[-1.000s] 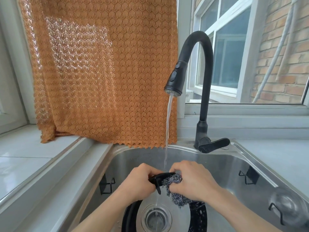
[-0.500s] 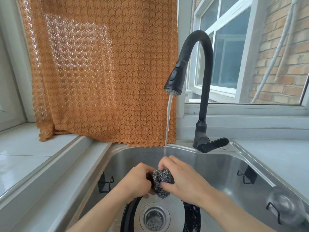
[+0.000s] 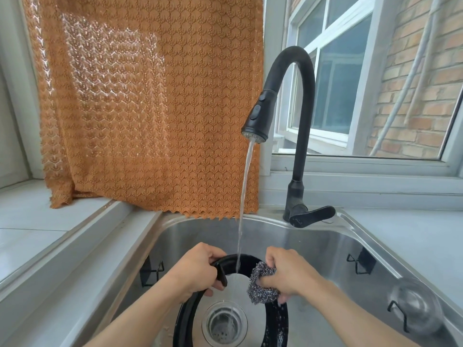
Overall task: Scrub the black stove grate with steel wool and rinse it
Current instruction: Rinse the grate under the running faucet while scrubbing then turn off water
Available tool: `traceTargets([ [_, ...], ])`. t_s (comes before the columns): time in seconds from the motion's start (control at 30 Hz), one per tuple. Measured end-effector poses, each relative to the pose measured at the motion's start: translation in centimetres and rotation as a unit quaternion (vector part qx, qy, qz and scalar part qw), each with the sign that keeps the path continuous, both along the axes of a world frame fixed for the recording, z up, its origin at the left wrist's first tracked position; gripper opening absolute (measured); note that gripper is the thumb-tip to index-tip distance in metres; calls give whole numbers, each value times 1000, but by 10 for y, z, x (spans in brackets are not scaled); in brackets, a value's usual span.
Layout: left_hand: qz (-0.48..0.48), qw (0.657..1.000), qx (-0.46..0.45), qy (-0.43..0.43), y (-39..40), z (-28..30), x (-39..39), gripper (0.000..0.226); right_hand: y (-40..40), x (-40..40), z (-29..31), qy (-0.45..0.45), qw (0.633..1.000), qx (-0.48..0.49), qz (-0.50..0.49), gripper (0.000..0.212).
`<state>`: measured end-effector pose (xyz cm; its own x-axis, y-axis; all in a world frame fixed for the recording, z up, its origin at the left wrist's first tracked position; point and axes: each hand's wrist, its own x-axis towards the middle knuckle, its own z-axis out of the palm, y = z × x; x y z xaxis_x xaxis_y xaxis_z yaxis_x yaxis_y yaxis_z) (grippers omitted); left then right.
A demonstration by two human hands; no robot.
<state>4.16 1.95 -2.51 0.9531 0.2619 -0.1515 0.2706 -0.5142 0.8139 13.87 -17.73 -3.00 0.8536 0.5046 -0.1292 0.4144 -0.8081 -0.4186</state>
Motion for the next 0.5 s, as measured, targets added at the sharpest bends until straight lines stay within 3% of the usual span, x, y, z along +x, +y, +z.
traceTargets([
  [0.13,0,1000,10,4,-2,0,0,42,4,-4,5,-15,999,-38,-16,43],
  [0.23,6,1000,5,3,-2,0,0,42,7,-9,5,-94,995,-34,12,37],
  [0.5,-6,1000,-24,-10,-4,-1,1,44,25,-33,8,-181,963,131,150,29],
])
